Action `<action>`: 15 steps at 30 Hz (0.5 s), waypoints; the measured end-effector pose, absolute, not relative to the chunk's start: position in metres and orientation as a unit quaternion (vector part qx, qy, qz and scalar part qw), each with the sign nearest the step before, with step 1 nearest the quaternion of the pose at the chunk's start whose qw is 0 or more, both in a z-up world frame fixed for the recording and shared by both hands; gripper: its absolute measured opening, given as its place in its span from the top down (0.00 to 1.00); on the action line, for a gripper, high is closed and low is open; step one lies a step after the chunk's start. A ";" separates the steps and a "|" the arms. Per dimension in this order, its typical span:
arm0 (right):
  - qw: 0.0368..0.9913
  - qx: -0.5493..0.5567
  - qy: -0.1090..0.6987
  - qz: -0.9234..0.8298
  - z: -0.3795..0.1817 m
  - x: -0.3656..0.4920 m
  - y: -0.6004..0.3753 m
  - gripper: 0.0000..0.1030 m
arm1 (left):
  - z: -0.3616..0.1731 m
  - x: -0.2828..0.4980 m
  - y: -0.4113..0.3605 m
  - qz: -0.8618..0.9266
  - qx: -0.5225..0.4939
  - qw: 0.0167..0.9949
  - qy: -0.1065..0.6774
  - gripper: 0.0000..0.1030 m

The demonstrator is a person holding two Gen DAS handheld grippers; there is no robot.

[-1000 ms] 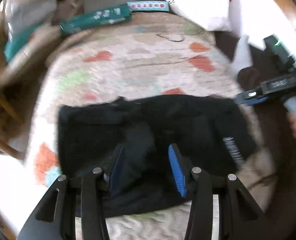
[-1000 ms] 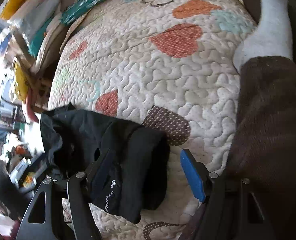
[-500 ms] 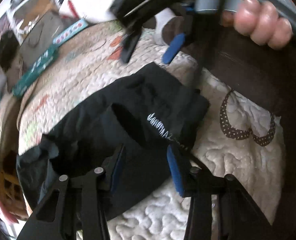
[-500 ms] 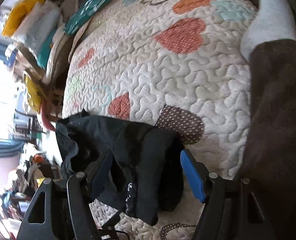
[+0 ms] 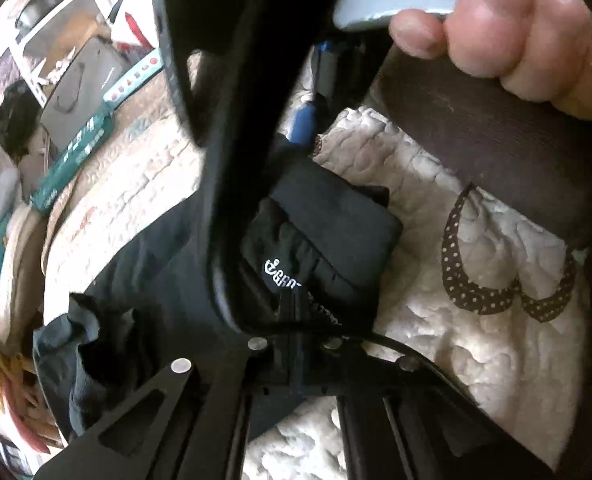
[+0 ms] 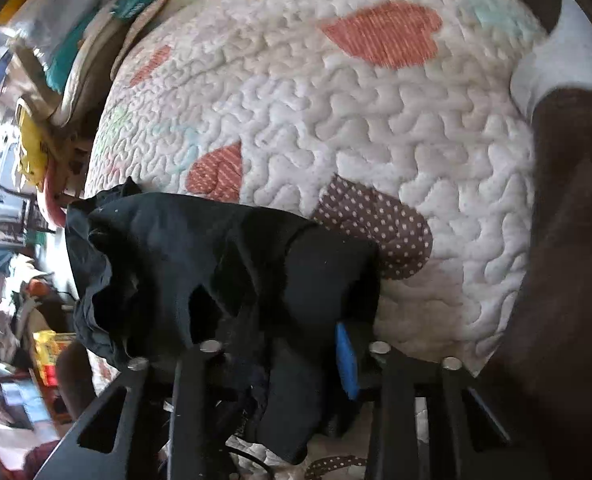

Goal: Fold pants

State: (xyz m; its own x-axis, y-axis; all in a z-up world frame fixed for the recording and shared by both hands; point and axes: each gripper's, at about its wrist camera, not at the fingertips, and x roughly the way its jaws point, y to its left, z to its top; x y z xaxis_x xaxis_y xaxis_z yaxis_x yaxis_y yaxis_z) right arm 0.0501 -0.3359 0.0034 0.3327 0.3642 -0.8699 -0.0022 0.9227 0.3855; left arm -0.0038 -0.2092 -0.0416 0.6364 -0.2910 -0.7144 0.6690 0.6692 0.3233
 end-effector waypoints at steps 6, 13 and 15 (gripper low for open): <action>0.815 0.196 0.520 0.162 0.039 0.031 -0.321 0.95 | 0.000 0.004 -0.167 -0.271 0.199 0.881 0.333 1.00; 0.835 0.120 0.508 0.172 0.077 0.036 -0.247 0.96 | 0.029 0.015 -0.095 -0.245 0.072 0.900 0.354 1.00; 0.840 0.097 0.504 0.177 0.088 0.037 -0.228 0.96 | 0.028 0.017 -0.077 -0.253 0.053 0.897 0.360 1.00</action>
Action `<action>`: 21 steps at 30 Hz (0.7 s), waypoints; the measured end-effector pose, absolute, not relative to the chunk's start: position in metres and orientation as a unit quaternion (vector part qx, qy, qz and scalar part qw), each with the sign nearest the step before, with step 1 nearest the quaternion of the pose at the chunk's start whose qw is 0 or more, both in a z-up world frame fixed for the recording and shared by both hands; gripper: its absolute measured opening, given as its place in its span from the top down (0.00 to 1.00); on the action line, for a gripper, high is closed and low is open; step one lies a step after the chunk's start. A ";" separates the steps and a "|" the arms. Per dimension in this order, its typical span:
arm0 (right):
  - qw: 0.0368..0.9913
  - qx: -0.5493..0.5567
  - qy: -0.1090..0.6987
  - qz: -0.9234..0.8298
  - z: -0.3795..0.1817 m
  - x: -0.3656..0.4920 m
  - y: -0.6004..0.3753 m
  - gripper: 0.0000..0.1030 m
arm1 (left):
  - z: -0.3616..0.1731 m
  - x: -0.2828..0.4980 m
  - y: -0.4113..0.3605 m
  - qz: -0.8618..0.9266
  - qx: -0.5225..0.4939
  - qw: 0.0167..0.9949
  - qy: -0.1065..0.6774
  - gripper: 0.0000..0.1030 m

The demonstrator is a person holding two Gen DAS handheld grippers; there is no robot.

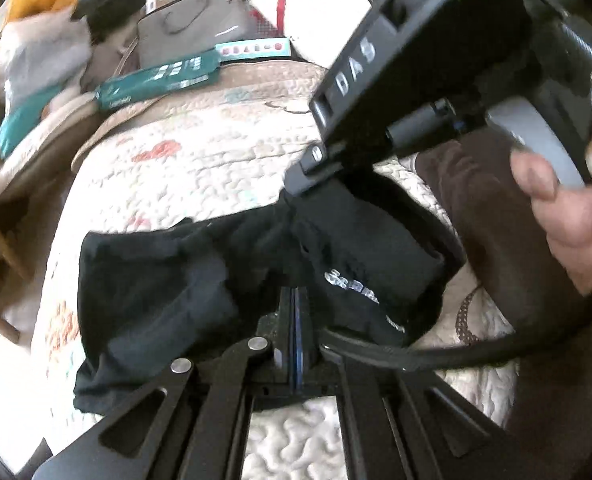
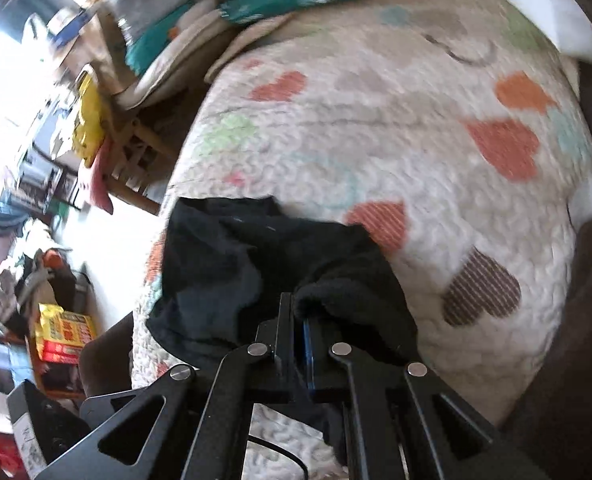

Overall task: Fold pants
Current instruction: 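Fold the bundle end over with the right gripper toward the left gripper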

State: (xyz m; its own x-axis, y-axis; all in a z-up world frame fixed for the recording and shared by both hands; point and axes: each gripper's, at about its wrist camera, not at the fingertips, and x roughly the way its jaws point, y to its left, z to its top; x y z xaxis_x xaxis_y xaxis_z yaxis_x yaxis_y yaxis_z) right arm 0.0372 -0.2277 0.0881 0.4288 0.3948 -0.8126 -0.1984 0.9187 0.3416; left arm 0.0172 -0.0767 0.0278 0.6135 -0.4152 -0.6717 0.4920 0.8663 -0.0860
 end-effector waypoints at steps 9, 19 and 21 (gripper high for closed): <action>0.854 0.042 0.506 0.113 0.086 0.041 -0.224 0.91 | 0.021 0.020 -0.028 -0.244 0.006 0.891 0.382 0.86; 0.872 0.280 0.401 0.000 0.025 -0.060 -0.322 0.28 | 0.042 0.091 -0.065 -0.268 -0.011 0.871 0.412 0.60; 0.857 0.318 0.406 -0.015 0.000 -0.073 -0.319 0.28 | 0.045 0.102 -0.095 -0.285 0.020 0.863 0.416 0.58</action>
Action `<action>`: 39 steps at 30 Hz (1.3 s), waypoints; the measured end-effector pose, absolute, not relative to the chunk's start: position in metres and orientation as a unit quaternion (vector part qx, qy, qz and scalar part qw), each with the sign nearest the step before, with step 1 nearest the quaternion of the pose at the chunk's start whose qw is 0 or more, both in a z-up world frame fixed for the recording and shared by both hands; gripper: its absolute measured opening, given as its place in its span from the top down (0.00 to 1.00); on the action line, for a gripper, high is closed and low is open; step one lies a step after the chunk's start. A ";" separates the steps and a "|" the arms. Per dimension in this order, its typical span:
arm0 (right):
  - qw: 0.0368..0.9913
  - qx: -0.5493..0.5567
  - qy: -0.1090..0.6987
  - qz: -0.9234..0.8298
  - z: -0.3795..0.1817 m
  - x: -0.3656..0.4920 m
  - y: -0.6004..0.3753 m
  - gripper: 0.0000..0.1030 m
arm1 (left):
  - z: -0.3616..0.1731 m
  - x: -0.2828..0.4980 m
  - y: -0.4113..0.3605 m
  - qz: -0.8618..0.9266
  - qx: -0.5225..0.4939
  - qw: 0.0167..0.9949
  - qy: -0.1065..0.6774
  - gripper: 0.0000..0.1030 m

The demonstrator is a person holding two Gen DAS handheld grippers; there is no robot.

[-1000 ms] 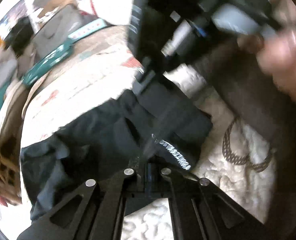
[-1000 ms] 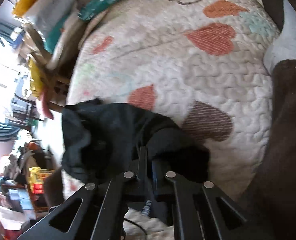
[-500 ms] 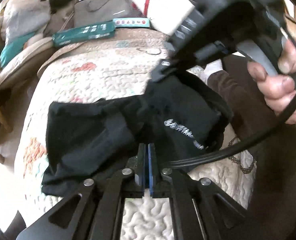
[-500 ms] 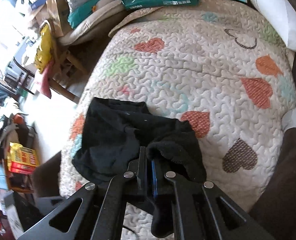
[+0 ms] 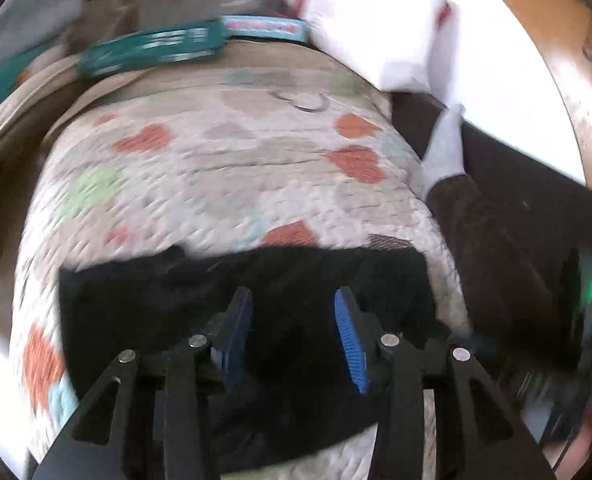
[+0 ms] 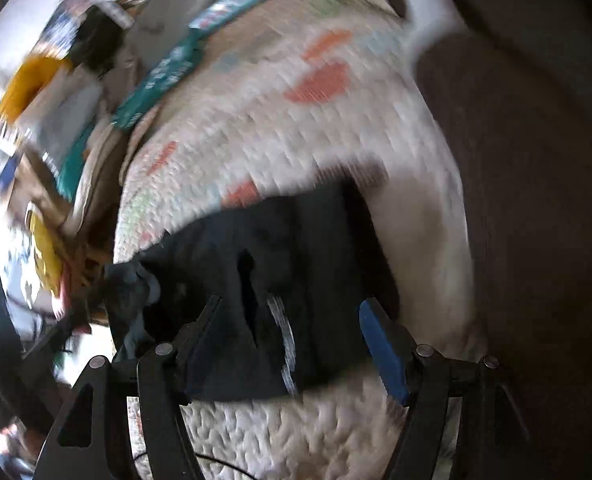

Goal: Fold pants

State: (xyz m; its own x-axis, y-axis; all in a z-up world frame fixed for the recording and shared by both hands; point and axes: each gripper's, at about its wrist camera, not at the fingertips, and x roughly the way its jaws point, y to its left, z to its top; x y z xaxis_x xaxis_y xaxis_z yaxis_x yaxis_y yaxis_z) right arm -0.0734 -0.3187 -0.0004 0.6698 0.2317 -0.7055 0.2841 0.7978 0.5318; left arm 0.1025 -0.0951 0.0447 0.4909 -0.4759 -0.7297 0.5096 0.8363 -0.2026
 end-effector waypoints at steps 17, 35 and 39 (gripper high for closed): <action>0.860 0.290 0.404 -0.113 -0.034 -0.072 -0.311 0.28 | -0.032 0.154 -0.289 -0.410 0.250 0.728 0.488 0.44; 0.894 0.263 0.362 -0.015 0.014 -0.071 -0.285 0.76 | 0.033 0.141 -0.204 -0.436 0.180 0.771 0.427 0.88; 0.909 0.233 0.345 0.031 0.042 -0.074 -0.254 0.76 | 0.065 0.143 -0.147 -0.424 0.120 0.796 0.416 0.87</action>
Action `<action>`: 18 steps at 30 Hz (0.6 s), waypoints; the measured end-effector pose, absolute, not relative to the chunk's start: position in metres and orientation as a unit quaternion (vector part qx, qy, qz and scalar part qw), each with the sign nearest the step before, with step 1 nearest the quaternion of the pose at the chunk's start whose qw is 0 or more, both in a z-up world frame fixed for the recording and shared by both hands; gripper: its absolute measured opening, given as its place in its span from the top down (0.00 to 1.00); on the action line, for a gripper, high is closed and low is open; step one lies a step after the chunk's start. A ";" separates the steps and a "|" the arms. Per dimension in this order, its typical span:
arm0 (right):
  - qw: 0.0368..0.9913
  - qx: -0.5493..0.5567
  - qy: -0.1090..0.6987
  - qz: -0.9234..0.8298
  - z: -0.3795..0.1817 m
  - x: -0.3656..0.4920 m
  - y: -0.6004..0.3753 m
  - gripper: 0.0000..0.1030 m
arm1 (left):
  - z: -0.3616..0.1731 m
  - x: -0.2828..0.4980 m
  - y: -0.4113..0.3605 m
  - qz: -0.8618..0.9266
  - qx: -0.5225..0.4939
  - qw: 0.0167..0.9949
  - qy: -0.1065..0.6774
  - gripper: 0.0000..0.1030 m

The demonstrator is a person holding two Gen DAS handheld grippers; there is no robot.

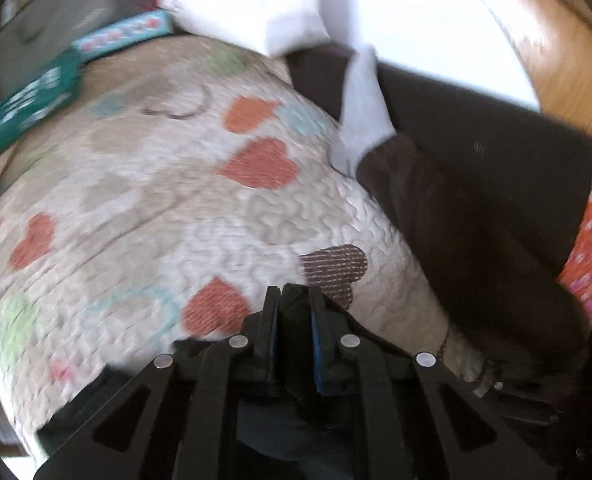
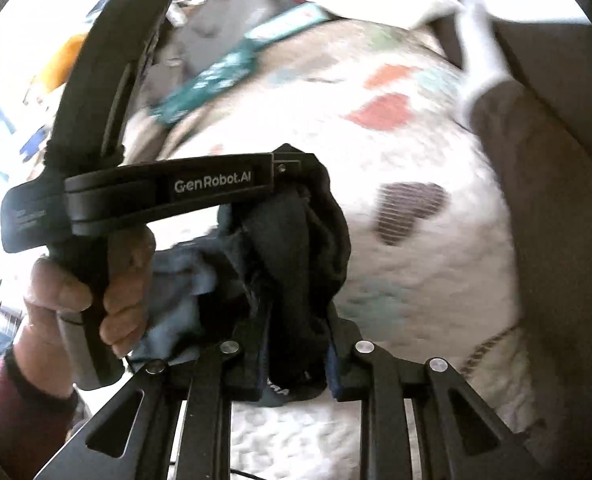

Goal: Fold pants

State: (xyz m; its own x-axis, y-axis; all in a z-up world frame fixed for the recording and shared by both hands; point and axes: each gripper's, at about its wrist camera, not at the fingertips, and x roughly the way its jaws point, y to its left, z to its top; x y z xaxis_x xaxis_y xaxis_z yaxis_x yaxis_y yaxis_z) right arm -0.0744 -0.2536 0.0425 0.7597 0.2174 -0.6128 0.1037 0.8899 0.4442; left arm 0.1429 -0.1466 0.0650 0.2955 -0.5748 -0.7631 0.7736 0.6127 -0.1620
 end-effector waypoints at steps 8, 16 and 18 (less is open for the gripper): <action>0.912 0.137 0.358 0.144 0.077 -0.040 -0.153 0.77 | 0.059 0.164 -0.016 -0.341 0.015 0.838 0.426 0.87; 0.892 0.036 0.412 0.182 0.042 0.010 -0.052 0.78 | 0.009 0.180 0.077 -0.262 -0.057 0.849 0.455 0.91; 0.891 0.007 0.417 0.179 0.032 0.016 -0.037 0.77 | 0.003 0.179 0.092 -0.247 -0.069 0.854 0.452 0.88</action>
State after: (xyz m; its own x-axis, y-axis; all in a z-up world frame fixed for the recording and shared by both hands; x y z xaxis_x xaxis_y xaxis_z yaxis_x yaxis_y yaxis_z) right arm 0.0159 -0.0372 0.0321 0.5882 0.3248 -0.7406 -0.3133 0.9358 0.1616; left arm 0.1790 0.0922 0.0031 0.4681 -0.4854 -0.7385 0.3598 0.8679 -0.3424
